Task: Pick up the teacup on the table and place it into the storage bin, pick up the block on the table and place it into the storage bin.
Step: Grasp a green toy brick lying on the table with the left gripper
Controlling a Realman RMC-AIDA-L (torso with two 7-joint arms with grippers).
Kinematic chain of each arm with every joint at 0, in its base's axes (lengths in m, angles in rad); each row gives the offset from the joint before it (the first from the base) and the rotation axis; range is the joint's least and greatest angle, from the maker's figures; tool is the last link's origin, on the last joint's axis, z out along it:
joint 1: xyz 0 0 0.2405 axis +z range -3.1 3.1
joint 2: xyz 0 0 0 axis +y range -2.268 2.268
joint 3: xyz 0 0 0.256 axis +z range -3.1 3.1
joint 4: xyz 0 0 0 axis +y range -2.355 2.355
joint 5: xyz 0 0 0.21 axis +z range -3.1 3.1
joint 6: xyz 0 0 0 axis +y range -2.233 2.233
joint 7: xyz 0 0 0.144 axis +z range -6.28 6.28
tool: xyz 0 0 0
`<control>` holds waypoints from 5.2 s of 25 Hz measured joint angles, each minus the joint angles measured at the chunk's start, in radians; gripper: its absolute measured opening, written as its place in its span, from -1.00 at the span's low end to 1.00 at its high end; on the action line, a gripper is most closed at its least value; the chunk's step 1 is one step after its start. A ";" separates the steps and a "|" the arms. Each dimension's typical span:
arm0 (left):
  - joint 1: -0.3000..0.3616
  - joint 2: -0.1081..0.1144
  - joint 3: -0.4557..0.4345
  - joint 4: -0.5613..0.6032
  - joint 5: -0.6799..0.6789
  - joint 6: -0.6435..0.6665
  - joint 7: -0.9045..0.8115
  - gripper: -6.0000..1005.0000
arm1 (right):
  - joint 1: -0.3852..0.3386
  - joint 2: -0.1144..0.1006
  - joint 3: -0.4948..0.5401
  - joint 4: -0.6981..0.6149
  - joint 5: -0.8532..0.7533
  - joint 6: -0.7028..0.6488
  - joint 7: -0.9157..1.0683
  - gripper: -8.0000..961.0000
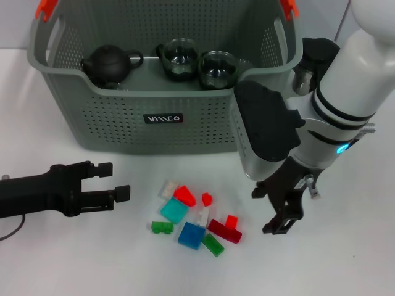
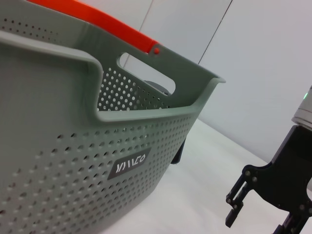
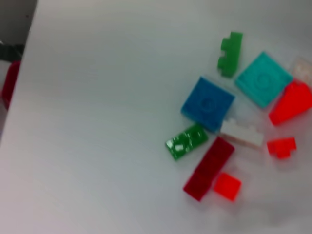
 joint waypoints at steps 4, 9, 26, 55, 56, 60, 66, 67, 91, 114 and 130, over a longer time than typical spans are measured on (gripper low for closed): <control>-0.003 0.005 0.010 0.010 0.027 0.004 0.003 0.73 | 0.001 -0.006 0.040 -0.002 0.097 -0.030 0.020 0.47; -0.033 0.017 0.019 0.017 0.084 0.010 0.003 0.73 | -0.001 -0.008 0.171 0.019 0.169 -0.098 0.038 0.47; -0.093 0.018 0.246 0.063 0.149 -0.081 0.063 0.73 | -0.022 -0.011 0.563 0.133 0.266 -0.346 0.107 0.47; -0.076 -0.044 0.321 0.006 0.150 -0.231 0.176 0.56 | -0.021 -0.013 0.611 0.130 0.306 -0.337 0.134 0.47; -0.078 -0.044 0.321 0.006 0.149 -0.231 0.180 0.56 | -0.021 -0.013 0.612 0.130 0.306 -0.336 0.134 0.47; -0.081 -0.055 0.320 0.005 0.148 -0.232 0.201 0.55 | -0.021 -0.013 0.612 0.127 0.306 -0.336 0.135 0.47; -0.082 -0.067 0.315 0.005 0.147 -0.238 0.221 0.54 | -0.023 -0.015 0.614 0.127 0.306 -0.335 0.133 0.47; -0.081 -0.068 0.314 0.004 0.146 -0.238 0.223 0.54 | -0.023 -0.015 0.615 0.127 0.306 -0.335 0.132 0.47; -0.071 -0.072 0.310 -0.057 0.117 -0.292 0.268 0.24 | -0.023 -0.016 0.625 0.127 0.307 -0.336 0.129 0.47; -0.072 -0.072 0.310 -0.096 0.096 -0.328 0.308 0.01 | -0.026 -0.015 0.635 0.127 0.307 -0.335 0.128 0.47; -0.071 -0.071 0.309 -0.100 0.096 -0.347 0.308 -0.43 | -0.026 -0.014 0.638 0.127 0.311 -0.334 0.128 0.47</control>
